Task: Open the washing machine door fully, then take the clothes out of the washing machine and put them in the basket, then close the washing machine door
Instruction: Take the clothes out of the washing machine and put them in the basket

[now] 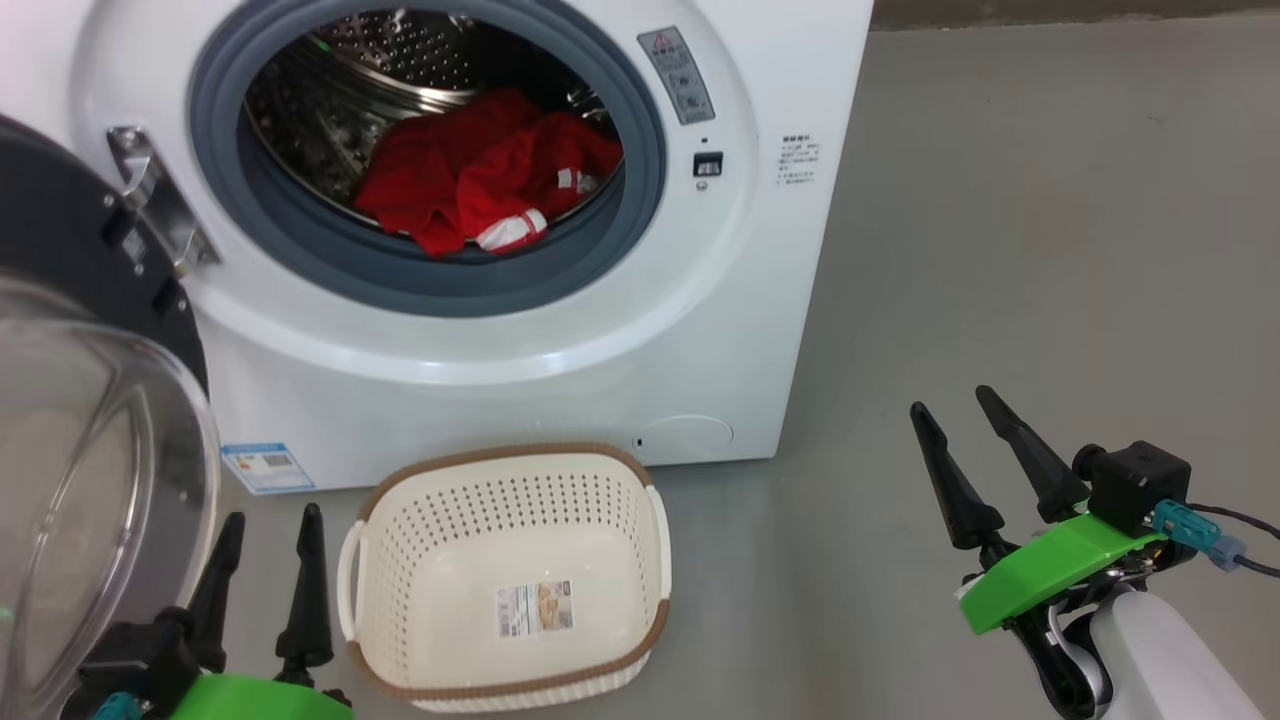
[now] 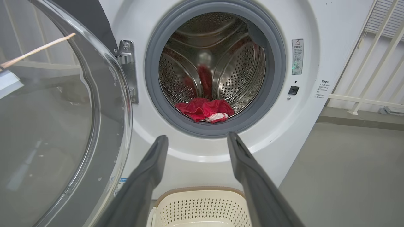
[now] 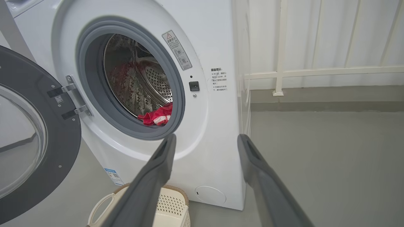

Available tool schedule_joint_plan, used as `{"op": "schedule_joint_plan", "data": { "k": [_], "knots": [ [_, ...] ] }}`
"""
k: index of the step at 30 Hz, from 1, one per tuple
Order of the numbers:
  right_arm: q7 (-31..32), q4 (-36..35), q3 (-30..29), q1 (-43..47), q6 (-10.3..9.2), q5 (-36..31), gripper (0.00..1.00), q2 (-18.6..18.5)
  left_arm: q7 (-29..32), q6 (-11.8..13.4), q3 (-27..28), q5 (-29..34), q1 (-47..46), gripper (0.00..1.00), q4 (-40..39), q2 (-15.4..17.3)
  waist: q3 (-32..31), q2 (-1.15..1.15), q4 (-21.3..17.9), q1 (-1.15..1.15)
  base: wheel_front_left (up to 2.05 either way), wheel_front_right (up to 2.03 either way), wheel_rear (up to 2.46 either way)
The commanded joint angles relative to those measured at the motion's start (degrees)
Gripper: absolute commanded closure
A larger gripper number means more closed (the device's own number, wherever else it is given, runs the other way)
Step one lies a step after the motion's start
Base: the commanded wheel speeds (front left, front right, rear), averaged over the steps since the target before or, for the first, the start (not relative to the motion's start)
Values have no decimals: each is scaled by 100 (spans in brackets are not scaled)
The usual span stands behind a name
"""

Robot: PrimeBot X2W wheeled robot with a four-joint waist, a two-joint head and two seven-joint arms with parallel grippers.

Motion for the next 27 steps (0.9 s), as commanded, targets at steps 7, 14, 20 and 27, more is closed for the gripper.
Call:
{"op": "schedule_joint_plan", "data": {
  "k": [7,14,20,27],
  "knots": [
    [-69,-146,70,-99,9,-2,0,-31,-52,-69,259,86,-188,0,-142,84,20,0,8,0,156,-156,0],
    [-69,-139,68,-112,9,-8,0,-24,-52,-98,280,101,-182,0,-139,62,23,0,11,0,74,-74,0],
    [-69,-129,68,-118,9,-11,0,-23,-52,-105,308,137,-190,0,-145,37,21,0,17,0,4,-4,0],
    [-69,-119,74,-122,9,-11,0,-17,-52,-115,341,181,-197,0,-112,13,7,0,26,0,0,0,0]
  ]
}}
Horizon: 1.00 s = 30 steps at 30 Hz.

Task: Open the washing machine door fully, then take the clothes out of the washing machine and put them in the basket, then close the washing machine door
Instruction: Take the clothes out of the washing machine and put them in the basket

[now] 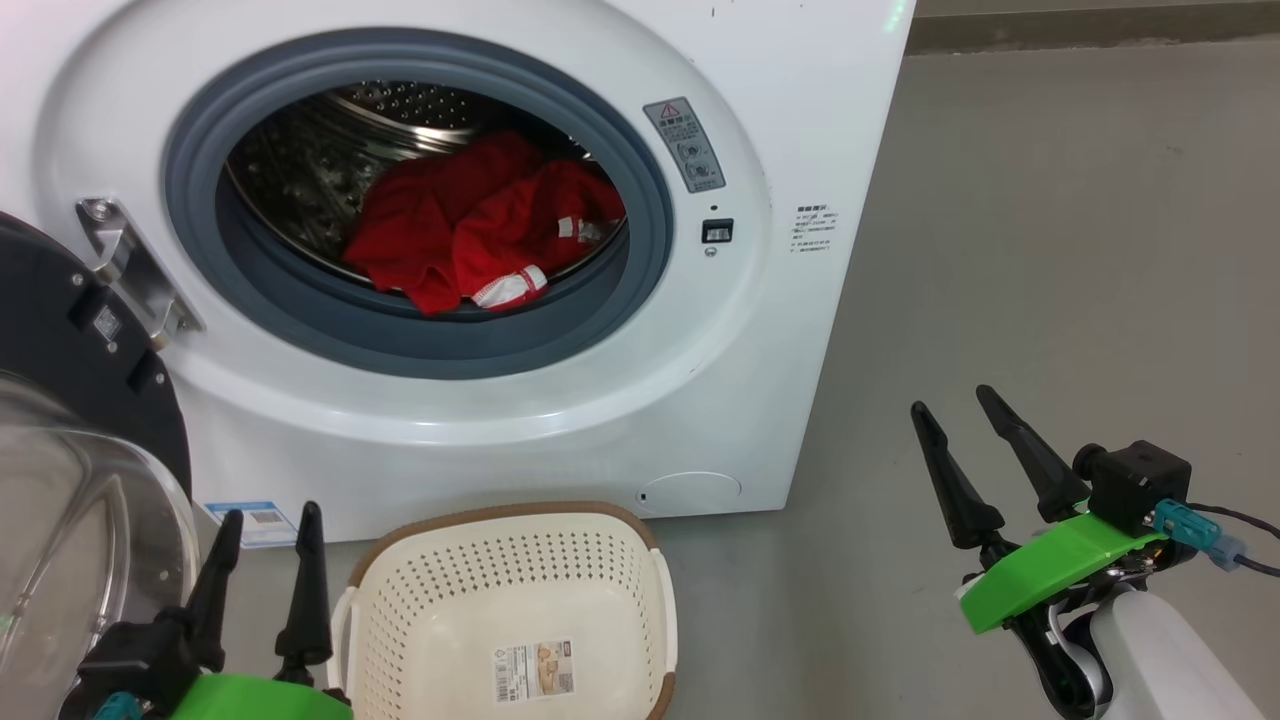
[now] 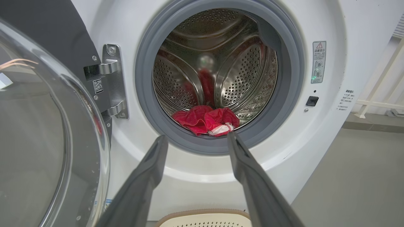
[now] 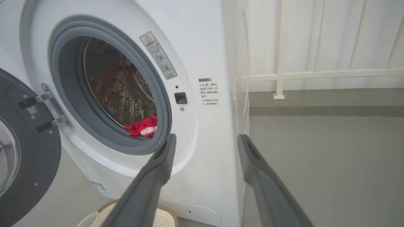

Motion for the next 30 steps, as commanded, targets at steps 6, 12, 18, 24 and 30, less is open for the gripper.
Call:
{"op": "schedule_joint_plan", "data": {
  "k": [6,12,18,24,30],
  "knots": [
    [-69,-123,76,-121,9,-15,0,-7,-52,-77,264,62,-202,0,-89,83,3,0,13,0,0,0,0],
    [-69,-129,61,-131,9,-25,0,5,-52,-93,281,90,-212,0,-63,81,15,0,21,0,0,0,0],
    [-69,-132,52,-136,9,-26,0,9,-52,-104,290,102,-223,0,-31,77,18,0,11,0,0,0,0],
    [-69,-147,41,-130,9,-29,0,10,-52,-111,295,125,-234,0,-26,88,33,0,-2,0,0,0,0],
    [-69,-194,30,-169,9,-35,0,8,-52,-44,259,199,-392,0,62,118,148,0,-23,0,0,0,0]
  ]
}}
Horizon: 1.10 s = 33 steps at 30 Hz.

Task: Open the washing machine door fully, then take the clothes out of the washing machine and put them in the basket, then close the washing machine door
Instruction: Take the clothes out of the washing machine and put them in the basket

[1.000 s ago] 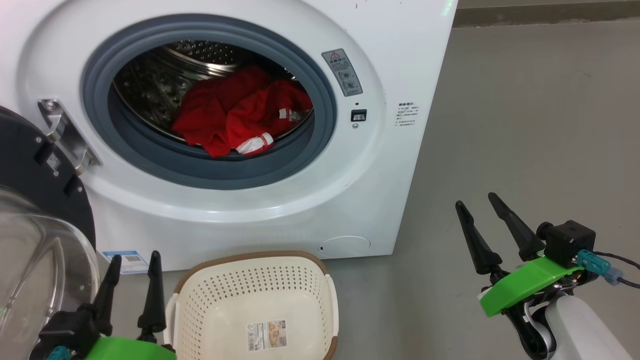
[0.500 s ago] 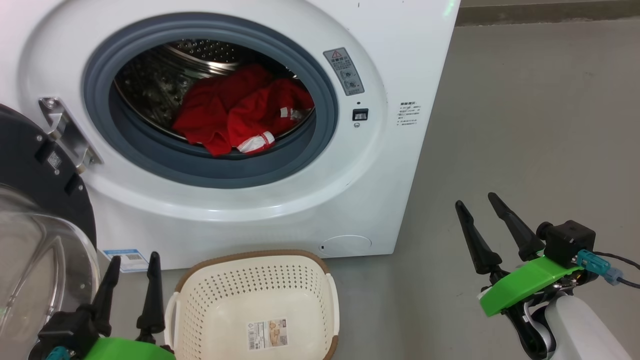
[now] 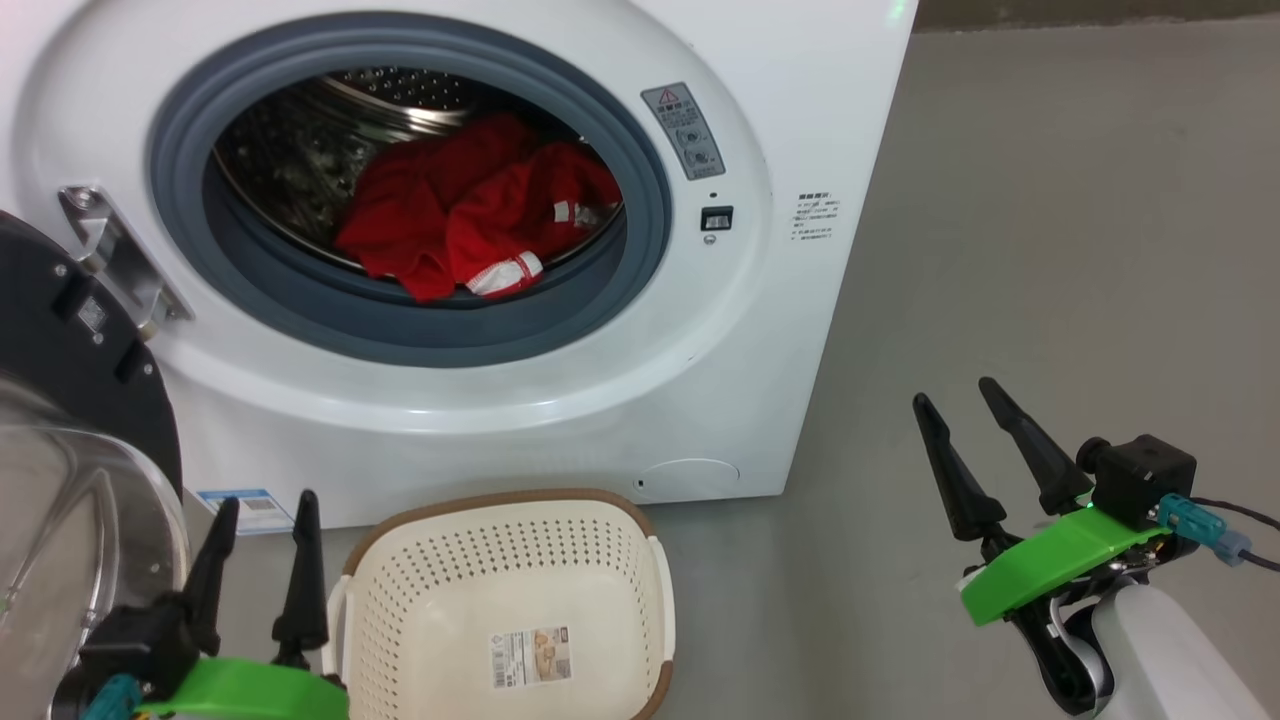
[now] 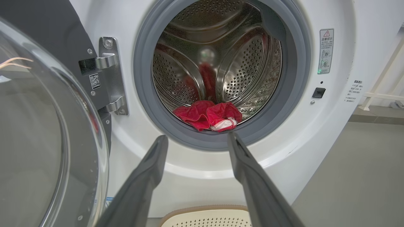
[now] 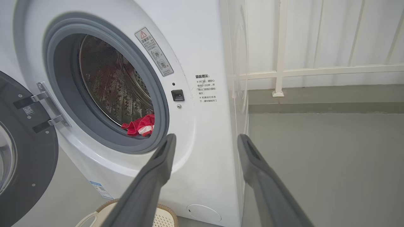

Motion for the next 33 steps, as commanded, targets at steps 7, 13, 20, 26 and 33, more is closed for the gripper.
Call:
{"op": "schedule_joint_plan", "data": {
  "k": [7,13,20,26,33],
  "knots": [
    [-69,-212,56,-246,9,-54,0,-32,-48,126,164,125,-612,0,-44,113,260,0,-58,0,0,0,0],
    [-69,-262,37,-369,9,-79,0,-60,-49,144,174,176,-958,0,7,146,511,0,-127,0,0,0,0],
    [-69,-357,11,-521,9,-56,0,-39,-34,63,123,186,-1646,0,297,199,961,0,-184,0,0,0,0],
    [-69,-425,-11,-618,9,-55,0,-8,19,-52,73,139,-2282,0,625,210,1267,0,-218,0,0,0,0],
    [-69,-463,1,-711,9,-57,0,31,113,-216,22,56,-3107,0,1209,239,1580,0,-299,0,0,0,0]
  ]
}}
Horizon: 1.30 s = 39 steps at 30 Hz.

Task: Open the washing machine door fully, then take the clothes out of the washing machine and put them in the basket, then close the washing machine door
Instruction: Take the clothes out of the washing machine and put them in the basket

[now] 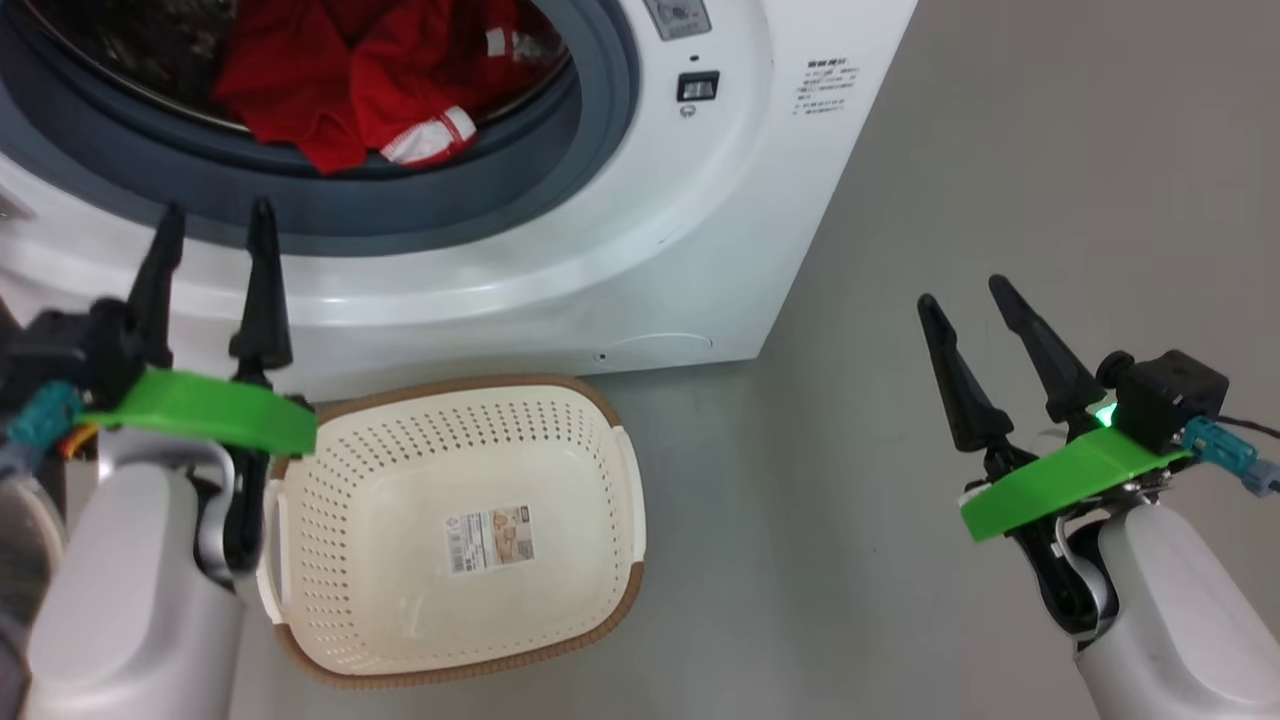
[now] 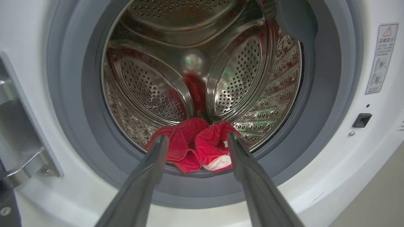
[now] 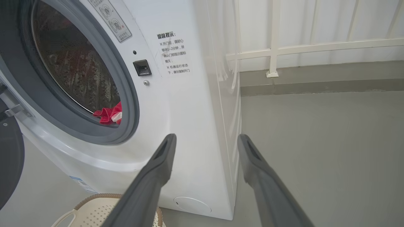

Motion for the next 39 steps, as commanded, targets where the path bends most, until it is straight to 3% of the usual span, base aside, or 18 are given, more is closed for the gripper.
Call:
{"op": "schedule_joint_plan", "data": {
  "k": [1,18,27,39],
  "knots": [
    [-69,-191,107,-120,9,-5,0,9,67,-71,124,-41,-418,0,92,217,216,0,-82,0,0,0,0],
    [-69,-317,121,-400,9,-20,0,172,303,-241,-54,-86,-2407,0,1764,230,1086,0,-430,0,0,0,0],
    [-69,-418,156,-578,9,-42,0,299,414,-291,-118,-48,-3428,0,2620,415,1512,0,-707,0,0,0,0],
    [-69,-453,152,-665,9,-53,0,412,704,-180,-190,-8,-4418,0,3717,579,1841,0,-945,0,0,0,0]
  ]
}}
